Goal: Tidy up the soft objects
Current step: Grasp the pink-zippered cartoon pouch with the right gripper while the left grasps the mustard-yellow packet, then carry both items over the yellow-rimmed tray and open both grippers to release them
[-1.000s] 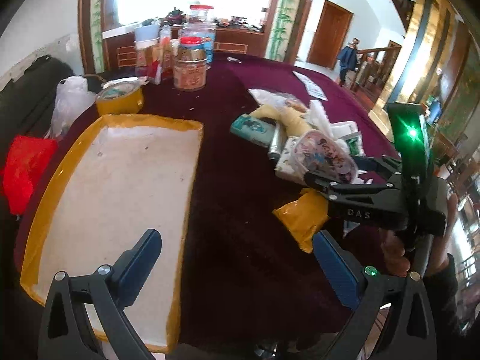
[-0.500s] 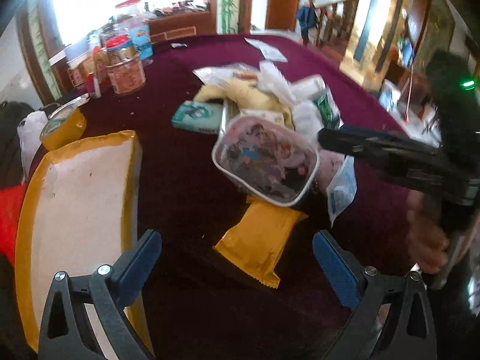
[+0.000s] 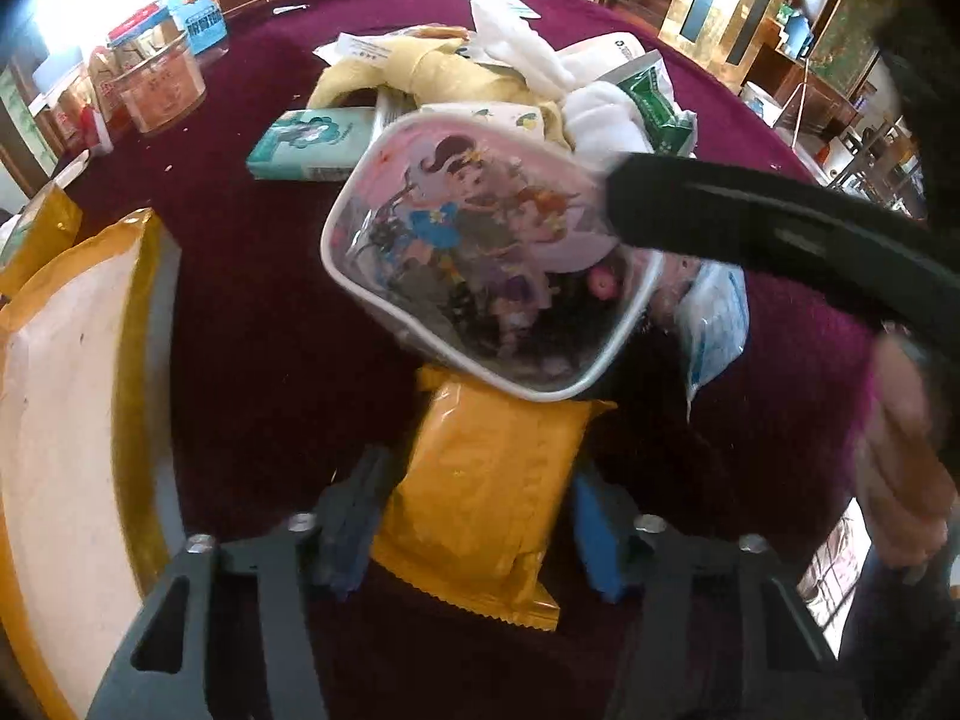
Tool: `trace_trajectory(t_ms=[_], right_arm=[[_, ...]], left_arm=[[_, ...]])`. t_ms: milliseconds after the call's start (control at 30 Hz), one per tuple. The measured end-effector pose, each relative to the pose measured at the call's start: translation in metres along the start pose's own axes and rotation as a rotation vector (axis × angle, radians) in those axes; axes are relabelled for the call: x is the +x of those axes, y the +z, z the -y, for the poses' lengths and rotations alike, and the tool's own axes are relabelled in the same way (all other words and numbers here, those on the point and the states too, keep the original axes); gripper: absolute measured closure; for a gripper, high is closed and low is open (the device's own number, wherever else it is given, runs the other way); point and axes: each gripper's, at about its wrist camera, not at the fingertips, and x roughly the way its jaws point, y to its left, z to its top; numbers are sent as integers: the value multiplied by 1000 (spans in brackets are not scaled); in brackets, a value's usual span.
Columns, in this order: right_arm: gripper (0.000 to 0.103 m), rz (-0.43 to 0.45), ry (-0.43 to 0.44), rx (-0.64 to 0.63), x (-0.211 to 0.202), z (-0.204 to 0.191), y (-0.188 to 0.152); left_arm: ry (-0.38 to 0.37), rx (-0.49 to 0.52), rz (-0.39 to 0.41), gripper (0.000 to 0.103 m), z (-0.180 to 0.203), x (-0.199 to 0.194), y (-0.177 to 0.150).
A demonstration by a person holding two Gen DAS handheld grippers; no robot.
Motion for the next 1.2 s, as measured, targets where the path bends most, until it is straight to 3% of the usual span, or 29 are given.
trace_trajectory(t_ms=[133, 233, 267, 433, 833, 933, 1200], right_arm=[[38, -75, 57, 7, 21, -1, 5], [51, -137, 58, 21, 35, -7, -1], [61, -150, 59, 8, 37, -11, -3], [64, -131, 11, -3, 36, -19, -3], [71, 55, 93, 68, -17, -20, 10], [72, 81, 84, 98, -25, -19, 12], [72, 185, 170, 126, -50, -35, 17]], left_arm=[[-17, 5, 12, 52, -2, -6, -12], [-20, -14, 32, 52, -3, -5, -18], [-20, -20, 35, 52, -3, -5, -18], [-19, -13, 47, 52, -4, -4, -16], [-65, -82, 61, 53, -14, -22, -30], [-89, -87, 82, 53, -13, -35, -35], [-151, -203, 149, 53, -33, -81, -64]])
